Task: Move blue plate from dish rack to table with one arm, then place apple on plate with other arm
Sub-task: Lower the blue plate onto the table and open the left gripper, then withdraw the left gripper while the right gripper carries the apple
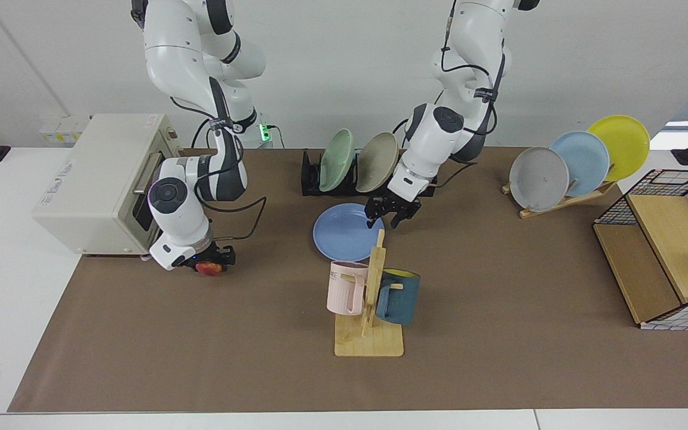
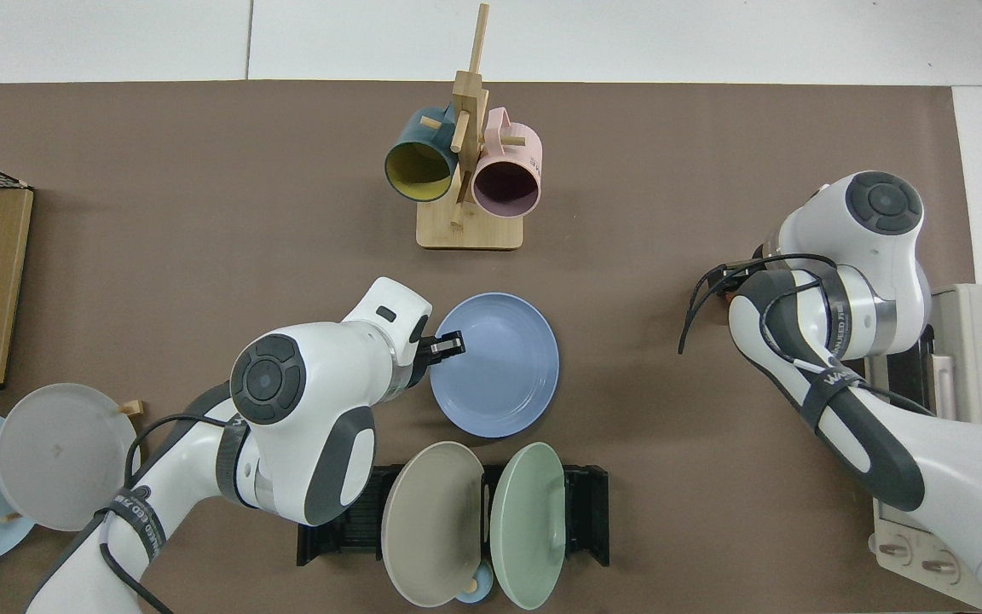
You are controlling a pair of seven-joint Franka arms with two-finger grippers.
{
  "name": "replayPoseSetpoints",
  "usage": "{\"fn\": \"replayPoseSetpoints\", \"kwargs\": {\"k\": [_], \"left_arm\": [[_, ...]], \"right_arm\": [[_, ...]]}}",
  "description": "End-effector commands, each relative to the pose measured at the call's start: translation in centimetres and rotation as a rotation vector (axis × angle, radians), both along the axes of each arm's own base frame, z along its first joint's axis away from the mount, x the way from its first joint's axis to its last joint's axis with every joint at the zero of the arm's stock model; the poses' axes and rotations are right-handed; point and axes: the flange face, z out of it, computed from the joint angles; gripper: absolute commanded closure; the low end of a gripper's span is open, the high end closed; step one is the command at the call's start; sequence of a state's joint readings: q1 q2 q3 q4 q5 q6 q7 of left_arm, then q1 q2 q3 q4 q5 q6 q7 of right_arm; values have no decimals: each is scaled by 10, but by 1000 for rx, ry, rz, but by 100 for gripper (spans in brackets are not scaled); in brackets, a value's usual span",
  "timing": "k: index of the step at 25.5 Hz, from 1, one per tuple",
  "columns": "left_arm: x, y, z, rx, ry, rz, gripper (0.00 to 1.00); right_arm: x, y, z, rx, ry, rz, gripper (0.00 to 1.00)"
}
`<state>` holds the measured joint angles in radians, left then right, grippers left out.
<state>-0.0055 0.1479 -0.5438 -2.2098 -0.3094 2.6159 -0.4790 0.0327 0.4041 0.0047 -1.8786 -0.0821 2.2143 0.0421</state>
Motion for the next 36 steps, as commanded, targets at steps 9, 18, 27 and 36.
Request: {"fn": "replayPoseSetpoints", "kwargs": {"k": [9,18,27,36], "left_arm": [[18,42,-2,79,15,13,0],[38,107,62,338,86,-66,0],[53,205,162,377,146,-164,0],[45,286,210,376,102,-194,0]], "right_arm": [[-12,29,68,0,-17,37,100],[-24,68,113,-5,-32,21,100],[-30,94,137,-18,-5,-10,100],[-36,97,149,5,6,-18,100]]}}
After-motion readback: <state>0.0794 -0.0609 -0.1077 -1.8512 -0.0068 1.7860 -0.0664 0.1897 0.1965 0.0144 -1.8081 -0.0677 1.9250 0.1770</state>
